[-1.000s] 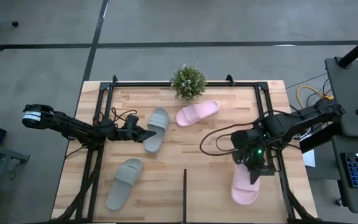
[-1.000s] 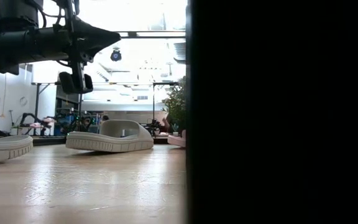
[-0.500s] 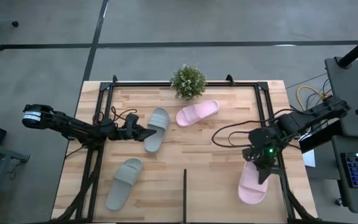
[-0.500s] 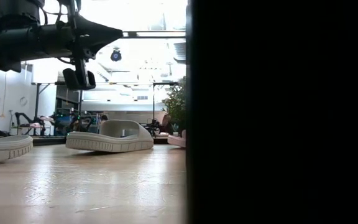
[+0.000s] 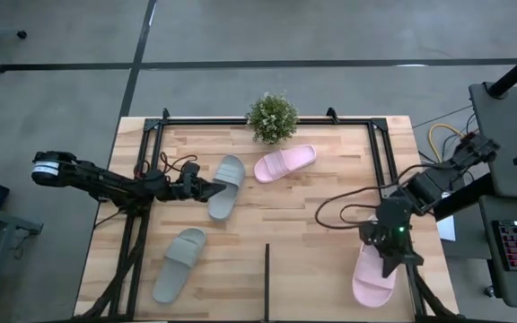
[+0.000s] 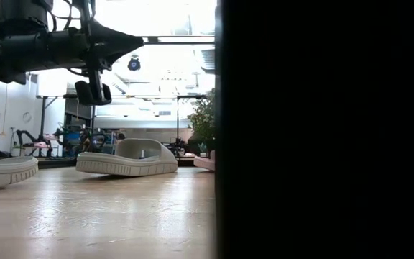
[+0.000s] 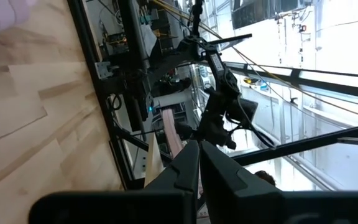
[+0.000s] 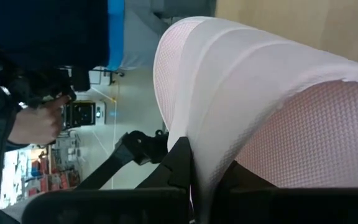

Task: Pick and place slides into the shelf
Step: Put the bottom pink slide on the shelf

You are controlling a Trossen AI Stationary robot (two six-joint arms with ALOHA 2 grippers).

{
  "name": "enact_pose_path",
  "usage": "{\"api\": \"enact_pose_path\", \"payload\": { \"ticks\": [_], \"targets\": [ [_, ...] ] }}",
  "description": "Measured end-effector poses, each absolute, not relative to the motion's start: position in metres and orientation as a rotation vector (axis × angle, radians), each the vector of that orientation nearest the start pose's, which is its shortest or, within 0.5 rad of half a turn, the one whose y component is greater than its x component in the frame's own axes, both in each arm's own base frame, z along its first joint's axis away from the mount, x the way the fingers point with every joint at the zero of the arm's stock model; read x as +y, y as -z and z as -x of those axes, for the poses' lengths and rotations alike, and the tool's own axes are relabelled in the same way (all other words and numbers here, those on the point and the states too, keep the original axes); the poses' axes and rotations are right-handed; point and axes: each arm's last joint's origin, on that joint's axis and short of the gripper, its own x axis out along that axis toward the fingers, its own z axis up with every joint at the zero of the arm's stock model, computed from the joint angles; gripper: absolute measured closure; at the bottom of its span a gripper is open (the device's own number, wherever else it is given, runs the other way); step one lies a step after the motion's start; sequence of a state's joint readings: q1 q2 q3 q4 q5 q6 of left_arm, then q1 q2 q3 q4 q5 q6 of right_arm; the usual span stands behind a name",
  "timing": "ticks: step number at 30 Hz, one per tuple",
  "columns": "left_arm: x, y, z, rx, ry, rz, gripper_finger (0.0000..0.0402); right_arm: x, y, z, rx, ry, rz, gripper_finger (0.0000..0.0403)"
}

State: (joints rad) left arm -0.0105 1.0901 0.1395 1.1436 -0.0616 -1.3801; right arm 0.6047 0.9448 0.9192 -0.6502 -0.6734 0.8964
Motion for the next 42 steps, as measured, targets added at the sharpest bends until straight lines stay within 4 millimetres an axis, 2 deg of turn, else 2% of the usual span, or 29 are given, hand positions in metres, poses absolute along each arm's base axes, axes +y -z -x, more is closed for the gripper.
{"api": "enact_pose_path", "payload": {
  "ticks": [15,32,42],
  "targets": [
    [0.001,-0.193,-0.185,-0.205,0.092,1.383,0.0402,0.144,-0.315,-0.126,1.29,-0.869,-0.753,0.0394],
    [0.003,-0.194,-0.185,-0.215,0.083,1.382,0.0402,0.158,-0.309,-0.115,1.315,-0.882,-0.741,0.0394],
    [0.006,-0.194,-0.185,-0.225,0.071,1.38,0.0402,0.165,-0.291,-0.111,1.343,-0.871,-0.768,0.0394]
  ]
}}
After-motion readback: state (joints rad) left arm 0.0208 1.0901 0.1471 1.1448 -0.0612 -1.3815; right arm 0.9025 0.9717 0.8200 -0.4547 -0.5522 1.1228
